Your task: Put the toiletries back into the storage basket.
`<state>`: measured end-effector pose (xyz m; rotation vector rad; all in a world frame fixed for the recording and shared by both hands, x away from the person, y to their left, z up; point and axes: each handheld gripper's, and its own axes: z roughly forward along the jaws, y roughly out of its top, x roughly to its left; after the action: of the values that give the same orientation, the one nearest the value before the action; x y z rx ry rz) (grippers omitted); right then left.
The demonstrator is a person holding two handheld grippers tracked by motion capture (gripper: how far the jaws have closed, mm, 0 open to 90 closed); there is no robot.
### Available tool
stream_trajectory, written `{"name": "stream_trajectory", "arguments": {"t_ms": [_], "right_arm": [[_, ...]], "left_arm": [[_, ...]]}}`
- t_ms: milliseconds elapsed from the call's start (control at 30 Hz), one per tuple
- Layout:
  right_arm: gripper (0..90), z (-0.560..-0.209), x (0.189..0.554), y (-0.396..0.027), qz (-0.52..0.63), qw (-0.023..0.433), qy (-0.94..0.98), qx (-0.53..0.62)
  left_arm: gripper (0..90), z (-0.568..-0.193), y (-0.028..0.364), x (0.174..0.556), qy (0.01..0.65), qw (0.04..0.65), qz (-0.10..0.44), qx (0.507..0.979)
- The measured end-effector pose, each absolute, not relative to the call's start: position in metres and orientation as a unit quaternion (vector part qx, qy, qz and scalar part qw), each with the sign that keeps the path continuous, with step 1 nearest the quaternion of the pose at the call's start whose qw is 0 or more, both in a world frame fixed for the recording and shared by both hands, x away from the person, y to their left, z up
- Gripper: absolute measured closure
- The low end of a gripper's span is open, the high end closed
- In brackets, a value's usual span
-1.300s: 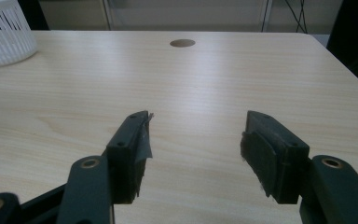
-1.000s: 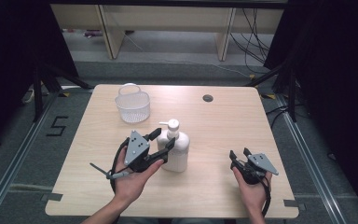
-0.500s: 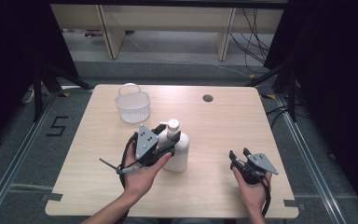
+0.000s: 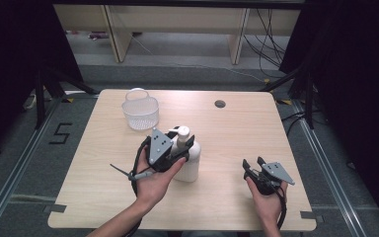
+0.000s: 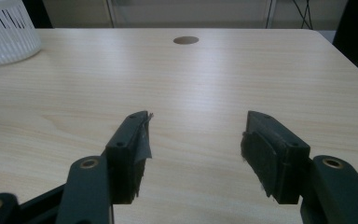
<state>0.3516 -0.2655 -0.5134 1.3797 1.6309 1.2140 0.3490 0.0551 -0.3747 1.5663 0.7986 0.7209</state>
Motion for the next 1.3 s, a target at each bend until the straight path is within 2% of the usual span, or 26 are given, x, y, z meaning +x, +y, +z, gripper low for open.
{"name": "stream_trajectory", "arguments": {"t_ms": [133, 200, 367, 467, 1300], "right_arm": [[41.4, -0.513, 0.350, -0.264, 0.469, 0.324, 0.616, 0.544], [41.4, -0.514, 0.352, -0.266, 0.466, 0.339, 0.624, 0.528], [41.4, -0.514, 0.352, -0.267, 0.466, 0.339, 0.624, 0.527], [41.4, -0.514, 0.352, -0.266, 0.464, 0.339, 0.625, 0.528], [41.1, -0.513, 0.352, -0.268, 0.473, 0.324, 0.628, 0.526]], "left_arm": [[46.9, -0.375, 0.053, 0.351, 0.351, 0.587, 0.302, 0.664], [47.4, -0.376, 0.052, 0.351, 0.353, 0.588, 0.301, 0.662], [50.5, -0.376, 0.051, 0.351, 0.355, 0.587, 0.308, 0.659], [57.6, -0.376, 0.053, 0.351, 0.359, 0.588, 0.308, 0.656], [58.8, -0.361, 0.067, 0.354, 0.350, 0.596, 0.305, 0.655]]}}
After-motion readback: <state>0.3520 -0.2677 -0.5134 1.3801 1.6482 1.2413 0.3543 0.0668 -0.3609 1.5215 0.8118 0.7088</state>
